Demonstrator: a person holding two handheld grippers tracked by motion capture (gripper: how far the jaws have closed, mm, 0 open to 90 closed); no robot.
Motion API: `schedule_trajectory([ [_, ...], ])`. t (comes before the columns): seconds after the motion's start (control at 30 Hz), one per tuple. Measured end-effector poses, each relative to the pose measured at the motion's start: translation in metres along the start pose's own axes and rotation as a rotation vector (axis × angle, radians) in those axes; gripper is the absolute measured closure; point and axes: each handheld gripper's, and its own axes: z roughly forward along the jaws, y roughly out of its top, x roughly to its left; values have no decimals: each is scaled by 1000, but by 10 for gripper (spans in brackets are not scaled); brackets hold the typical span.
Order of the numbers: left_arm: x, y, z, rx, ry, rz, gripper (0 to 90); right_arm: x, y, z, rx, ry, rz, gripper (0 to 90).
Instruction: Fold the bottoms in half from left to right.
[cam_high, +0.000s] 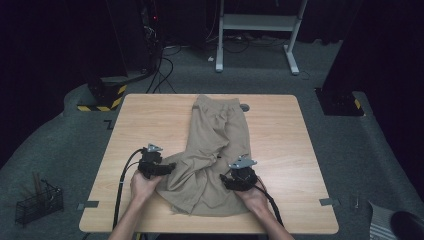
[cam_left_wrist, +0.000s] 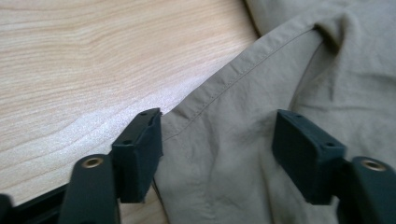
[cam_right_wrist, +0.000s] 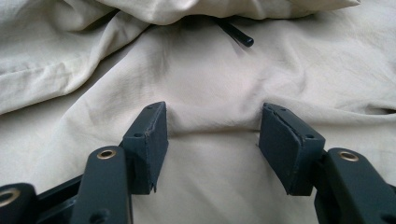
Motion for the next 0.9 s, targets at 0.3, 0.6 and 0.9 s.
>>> schedule_trajectory([
  [0.3, 4, 6, 9, -43, 52, 52, 633, -7, 8, 10, -9, -26, 22, 418],
  [0.6, 13, 19, 17, -18, -40, 0, 900, -15, 21, 24, -10, -56, 48, 420],
  [0.9, -3, 29, -15, -144, -175, 31, 900, -15, 21, 24, -10, -56, 48, 420],
])
